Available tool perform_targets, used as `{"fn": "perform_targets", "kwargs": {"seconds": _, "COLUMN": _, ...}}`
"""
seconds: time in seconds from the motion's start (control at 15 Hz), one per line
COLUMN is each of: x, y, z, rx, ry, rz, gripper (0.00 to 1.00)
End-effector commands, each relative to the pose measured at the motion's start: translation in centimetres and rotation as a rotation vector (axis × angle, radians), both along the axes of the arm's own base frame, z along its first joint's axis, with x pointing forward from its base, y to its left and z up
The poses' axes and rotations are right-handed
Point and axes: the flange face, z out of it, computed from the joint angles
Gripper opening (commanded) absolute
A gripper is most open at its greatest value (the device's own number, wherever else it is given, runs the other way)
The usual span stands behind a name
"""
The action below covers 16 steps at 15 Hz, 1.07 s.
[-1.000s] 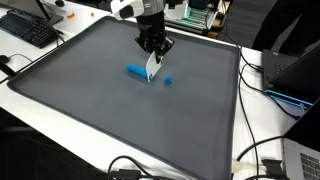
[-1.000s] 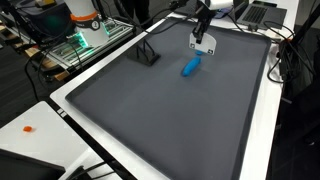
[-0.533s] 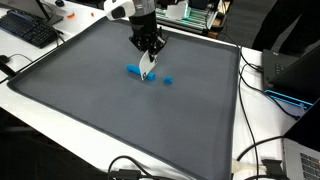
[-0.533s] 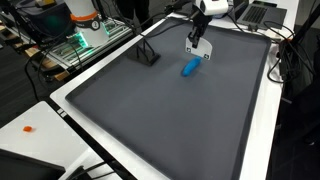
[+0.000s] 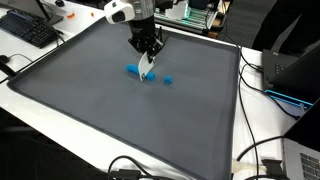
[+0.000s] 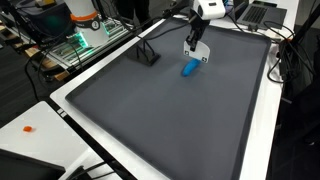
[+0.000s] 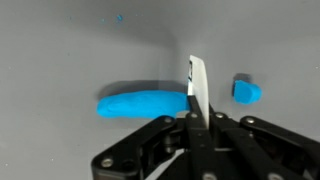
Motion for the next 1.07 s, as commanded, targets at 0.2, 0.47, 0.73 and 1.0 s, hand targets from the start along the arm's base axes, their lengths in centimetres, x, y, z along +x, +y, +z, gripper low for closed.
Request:
{"fn": "perform_targets", "kwargs": {"seconds": 0.2, "x": -0.4, "y": -0.6, "z": -2.1, "rx": -0.007, "ry": -0.020, "rz": 0.028, "gripper": 0.01}}
{"fn": "perform_targets", "kwargs": {"seconds": 0.47, "x": -0.8, "y": -0.6, "z": -3.7, "rx": -0.005, "ry": -0.001, "rz": 0.032, "gripper": 0.01}}
{"fn": "perform_targets", "kwargs": {"seconds": 0.73, "x": -1.0, "y": -0.8, "z": -4.6, "rx": -0.002, "ry": -0.001, "rz": 0.029, "gripper": 0.01}}
{"fn": "perform_targets", "kwargs": {"seconds": 1.0, "x": -1.3, "y": -0.5, "z": -5.5, "rx": 0.000, "ry": 0.014, "rz": 0.036, "gripper": 0.01}}
